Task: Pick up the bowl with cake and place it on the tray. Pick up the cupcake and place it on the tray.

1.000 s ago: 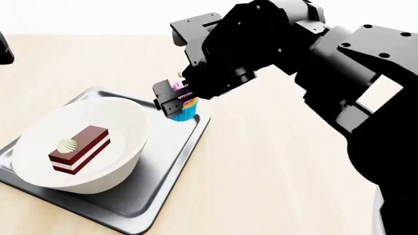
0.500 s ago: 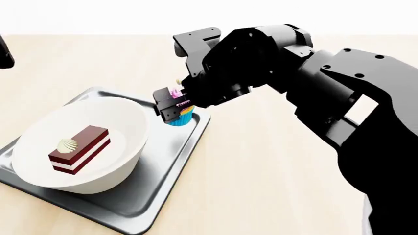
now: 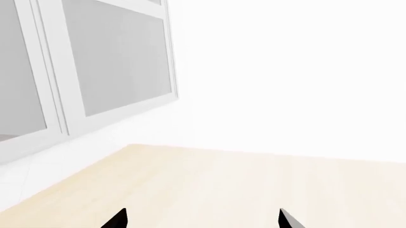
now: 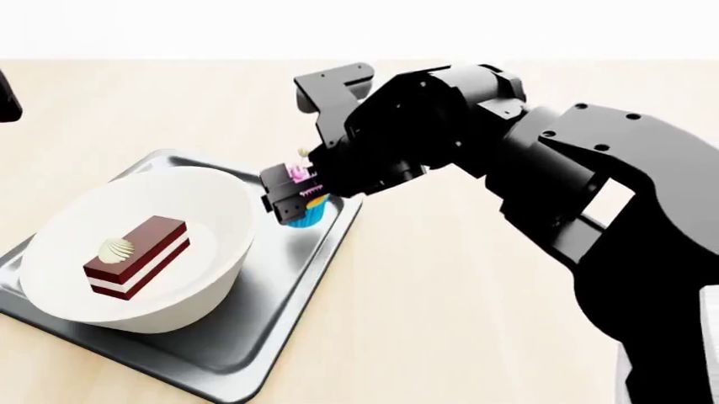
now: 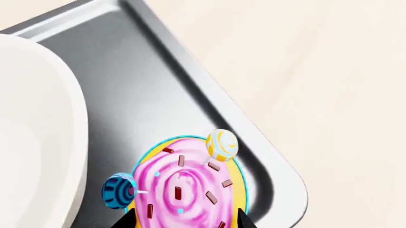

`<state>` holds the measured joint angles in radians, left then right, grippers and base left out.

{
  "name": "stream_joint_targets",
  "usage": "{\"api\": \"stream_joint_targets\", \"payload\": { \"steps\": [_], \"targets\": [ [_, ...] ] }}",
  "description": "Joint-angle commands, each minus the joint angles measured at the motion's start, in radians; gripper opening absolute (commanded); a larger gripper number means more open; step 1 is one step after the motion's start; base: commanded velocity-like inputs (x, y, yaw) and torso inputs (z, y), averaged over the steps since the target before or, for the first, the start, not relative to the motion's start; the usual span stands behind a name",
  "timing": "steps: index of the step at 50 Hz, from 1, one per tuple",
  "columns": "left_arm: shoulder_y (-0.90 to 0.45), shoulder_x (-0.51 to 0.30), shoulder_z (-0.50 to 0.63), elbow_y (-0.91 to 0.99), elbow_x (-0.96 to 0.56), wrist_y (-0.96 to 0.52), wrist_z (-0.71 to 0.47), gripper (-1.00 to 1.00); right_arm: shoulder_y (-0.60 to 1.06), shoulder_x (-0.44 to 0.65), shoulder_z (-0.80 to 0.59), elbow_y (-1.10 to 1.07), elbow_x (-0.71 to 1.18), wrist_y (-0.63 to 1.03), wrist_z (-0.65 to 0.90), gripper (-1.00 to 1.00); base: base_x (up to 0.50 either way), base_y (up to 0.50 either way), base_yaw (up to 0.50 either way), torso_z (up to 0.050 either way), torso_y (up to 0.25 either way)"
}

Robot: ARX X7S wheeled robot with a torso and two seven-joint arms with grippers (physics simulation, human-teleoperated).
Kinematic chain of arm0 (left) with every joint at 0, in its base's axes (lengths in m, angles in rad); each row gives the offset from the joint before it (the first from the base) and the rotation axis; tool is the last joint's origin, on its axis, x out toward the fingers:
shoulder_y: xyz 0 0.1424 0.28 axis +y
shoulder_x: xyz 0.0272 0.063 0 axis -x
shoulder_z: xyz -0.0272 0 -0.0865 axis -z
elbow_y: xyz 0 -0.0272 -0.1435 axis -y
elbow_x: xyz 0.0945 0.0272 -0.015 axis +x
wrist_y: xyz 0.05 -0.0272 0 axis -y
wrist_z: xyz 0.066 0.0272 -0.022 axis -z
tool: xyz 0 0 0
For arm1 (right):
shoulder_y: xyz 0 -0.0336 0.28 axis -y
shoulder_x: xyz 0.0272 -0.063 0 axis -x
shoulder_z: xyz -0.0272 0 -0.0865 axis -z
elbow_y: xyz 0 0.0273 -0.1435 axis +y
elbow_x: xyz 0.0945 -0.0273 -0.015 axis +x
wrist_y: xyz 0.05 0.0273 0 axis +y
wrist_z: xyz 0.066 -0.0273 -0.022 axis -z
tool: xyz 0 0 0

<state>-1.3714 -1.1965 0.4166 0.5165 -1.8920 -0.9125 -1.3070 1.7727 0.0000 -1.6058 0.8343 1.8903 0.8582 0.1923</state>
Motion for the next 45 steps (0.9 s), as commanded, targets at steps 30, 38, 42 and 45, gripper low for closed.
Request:
{"api": "stream_joint_targets", "payload": {
  "steps": [30, 38, 42, 45],
  "targets": [
    [0.03, -0.016, -0.008, 0.006, 0.021, 0.016, 0.024, 1.0, -0.041, 0.0, 0.012, 0.0, -0.044, 0.018, -0.043, -1.0, 0.0, 0.0, 0.0, 0.0, 0.0],
    [0.009, -0.002, 0.001, 0.008, 0.002, 0.008, -0.003, 1.0, -0.046, 0.0, 0.013, -0.004, -0.052, 0.02, -0.05, -1.0, 0.0, 0.0, 0.0, 0.0, 0.0],
    [0.001, 0.003, 0.003, 0.007, 0.001, 0.002, -0.004, 1.0, -0.044, 0.0, 0.013, -0.002, -0.055, 0.021, -0.057, -1.0, 0.0, 0.0, 0.0, 0.0, 0.0],
    [0.006, -0.003, 0.0, 0.008, 0.008, 0.004, 0.008, 1.0, -0.035, 0.0, 0.014, 0.005, -0.044, 0.032, -0.063, 1.0, 0.0, 0.0, 0.0, 0.0, 0.0]
  ]
}}
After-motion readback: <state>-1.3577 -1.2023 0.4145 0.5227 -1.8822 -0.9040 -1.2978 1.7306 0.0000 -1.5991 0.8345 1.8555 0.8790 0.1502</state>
